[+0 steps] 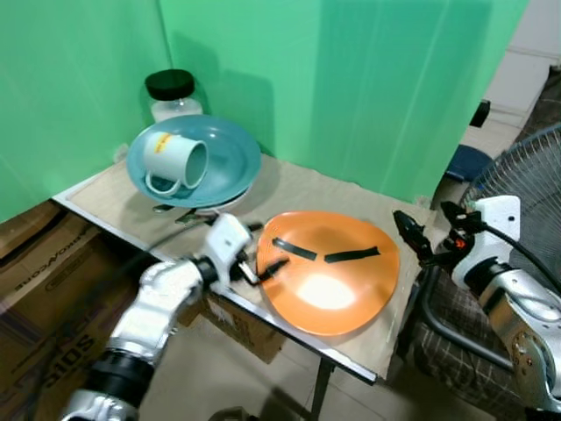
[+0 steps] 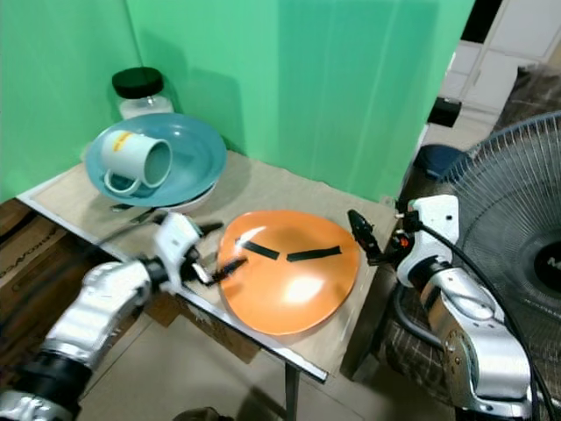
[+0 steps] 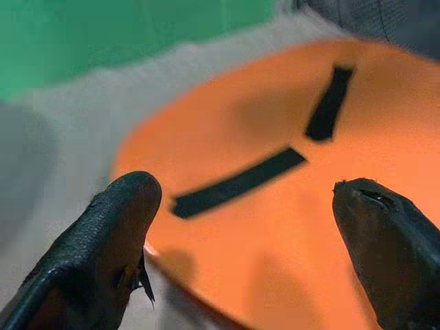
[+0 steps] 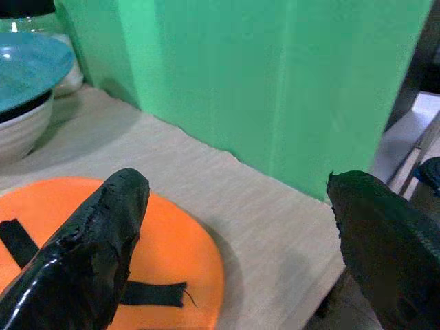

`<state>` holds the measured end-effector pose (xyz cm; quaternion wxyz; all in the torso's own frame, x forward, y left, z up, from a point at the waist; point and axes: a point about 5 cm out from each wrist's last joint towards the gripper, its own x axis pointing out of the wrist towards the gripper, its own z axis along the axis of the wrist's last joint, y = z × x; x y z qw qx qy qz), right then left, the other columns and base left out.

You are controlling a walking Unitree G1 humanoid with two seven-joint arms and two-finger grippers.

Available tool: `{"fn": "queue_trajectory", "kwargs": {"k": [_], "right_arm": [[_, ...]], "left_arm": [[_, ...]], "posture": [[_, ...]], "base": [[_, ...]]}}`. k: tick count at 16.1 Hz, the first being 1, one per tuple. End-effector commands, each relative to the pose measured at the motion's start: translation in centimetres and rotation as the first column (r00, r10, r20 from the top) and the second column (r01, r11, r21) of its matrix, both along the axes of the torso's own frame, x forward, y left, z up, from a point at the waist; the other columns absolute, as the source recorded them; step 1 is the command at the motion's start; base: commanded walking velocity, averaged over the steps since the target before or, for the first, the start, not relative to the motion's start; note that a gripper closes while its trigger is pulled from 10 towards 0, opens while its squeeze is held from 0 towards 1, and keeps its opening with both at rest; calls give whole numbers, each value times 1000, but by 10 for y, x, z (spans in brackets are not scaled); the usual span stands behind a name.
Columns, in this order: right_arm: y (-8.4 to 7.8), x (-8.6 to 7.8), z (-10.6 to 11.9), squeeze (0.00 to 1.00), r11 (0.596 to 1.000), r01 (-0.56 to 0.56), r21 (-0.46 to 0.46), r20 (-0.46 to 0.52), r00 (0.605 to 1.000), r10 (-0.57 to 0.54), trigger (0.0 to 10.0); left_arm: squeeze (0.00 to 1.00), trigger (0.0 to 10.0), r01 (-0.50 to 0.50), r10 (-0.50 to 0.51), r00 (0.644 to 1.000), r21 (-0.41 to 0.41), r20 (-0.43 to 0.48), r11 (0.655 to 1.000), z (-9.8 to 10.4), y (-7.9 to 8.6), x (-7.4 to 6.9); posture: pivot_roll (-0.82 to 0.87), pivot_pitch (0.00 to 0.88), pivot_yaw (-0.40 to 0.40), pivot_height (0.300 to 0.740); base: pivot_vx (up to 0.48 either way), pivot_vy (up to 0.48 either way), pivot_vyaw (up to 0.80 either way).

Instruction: Setting the table

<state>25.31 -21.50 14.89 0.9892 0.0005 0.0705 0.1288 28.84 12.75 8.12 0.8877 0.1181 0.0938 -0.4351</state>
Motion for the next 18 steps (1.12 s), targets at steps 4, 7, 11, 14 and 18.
{"fn": "queue_trajectory", "kwargs": {"k": [4, 7, 11, 14, 18], "right_arm": [[-13, -6, 4, 0, 997, 78, -26, 20, 997, -78, 10000], [-13, -2, -3, 0, 991, 133, 8, -14, 991, -133, 10000], [4, 2, -18, 0, 996, 90, 12, -101, 991, -89, 10000], [7, 6, -18, 0, 998, 66, 8, -108, 992, -65, 10000], [-3, 11, -13, 0, 994, 107, 11, -106, 989, -105, 10000]], "left_arm": [[0, 10000, -24, 23, 1000, 139, 7, 990, -12, 17, -2], [0, 10000, -107, 104, 994, 128, 26, 986, -21, 23, -7], [0, 10000, -239, 237, 971, 77, 33, 968, -32, 25, -13], [0, 10000, -350, 350, 937, 22, 0, 936, -42, 28, -15], [0, 10000, -389, 389, 921, 30, -3, 921, -48, 30, -18]], "posture": [[17, 0, 71, 740], [27, 0, 59, 740], [34, 0, 29, 740], [33, 0, 2, 740], [29, 0, -9, 740]], "base": [[0, 0, 0], [0, 0, 0], [0, 0, 0], [0, 0, 0], [0, 0, 0]]}}
